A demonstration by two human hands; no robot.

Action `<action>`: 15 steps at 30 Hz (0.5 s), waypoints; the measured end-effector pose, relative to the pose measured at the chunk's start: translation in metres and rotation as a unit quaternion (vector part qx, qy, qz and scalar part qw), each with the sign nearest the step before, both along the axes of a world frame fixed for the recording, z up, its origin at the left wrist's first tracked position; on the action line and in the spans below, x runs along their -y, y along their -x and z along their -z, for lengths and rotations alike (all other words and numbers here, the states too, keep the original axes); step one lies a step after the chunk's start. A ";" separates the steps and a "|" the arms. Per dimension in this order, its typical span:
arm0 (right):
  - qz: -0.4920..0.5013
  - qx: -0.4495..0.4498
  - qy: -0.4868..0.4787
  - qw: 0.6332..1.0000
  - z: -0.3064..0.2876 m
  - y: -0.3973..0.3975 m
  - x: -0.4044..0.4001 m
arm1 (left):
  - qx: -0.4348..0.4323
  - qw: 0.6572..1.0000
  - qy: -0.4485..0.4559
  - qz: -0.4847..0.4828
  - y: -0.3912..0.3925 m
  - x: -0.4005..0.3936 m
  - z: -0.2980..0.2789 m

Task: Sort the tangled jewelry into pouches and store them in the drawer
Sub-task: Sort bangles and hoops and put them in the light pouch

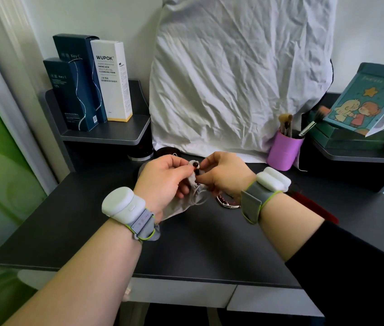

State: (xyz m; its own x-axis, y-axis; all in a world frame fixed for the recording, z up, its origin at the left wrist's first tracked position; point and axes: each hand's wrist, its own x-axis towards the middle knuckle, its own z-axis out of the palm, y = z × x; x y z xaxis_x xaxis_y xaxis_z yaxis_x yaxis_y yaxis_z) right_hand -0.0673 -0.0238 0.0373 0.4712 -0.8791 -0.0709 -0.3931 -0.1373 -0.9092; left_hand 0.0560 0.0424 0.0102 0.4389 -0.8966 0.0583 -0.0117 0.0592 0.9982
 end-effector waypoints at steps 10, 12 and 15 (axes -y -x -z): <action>-0.030 0.072 -0.112 0.991 -0.002 0.003 0.005 | 0.020 1.000 -0.008 -0.015 -0.007 -0.003 0.002; -0.014 0.039 -0.062 0.997 0.000 0.001 0.004 | 0.007 1.000 -0.004 -0.011 -0.005 -0.004 0.001; -0.014 -0.041 0.022 0.999 0.002 -0.001 0.004 | -0.007 1.000 -0.001 -0.004 -0.001 -0.005 -0.001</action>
State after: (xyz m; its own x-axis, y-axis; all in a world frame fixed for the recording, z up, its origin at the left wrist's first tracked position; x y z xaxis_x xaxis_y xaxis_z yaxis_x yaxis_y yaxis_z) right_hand -0.0662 -0.0279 0.0357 0.4903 -0.8687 -0.0708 -0.4609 -0.1894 -0.8670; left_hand 0.0572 0.0472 0.0113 0.4460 -0.8936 0.0502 0.0020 0.0571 0.9984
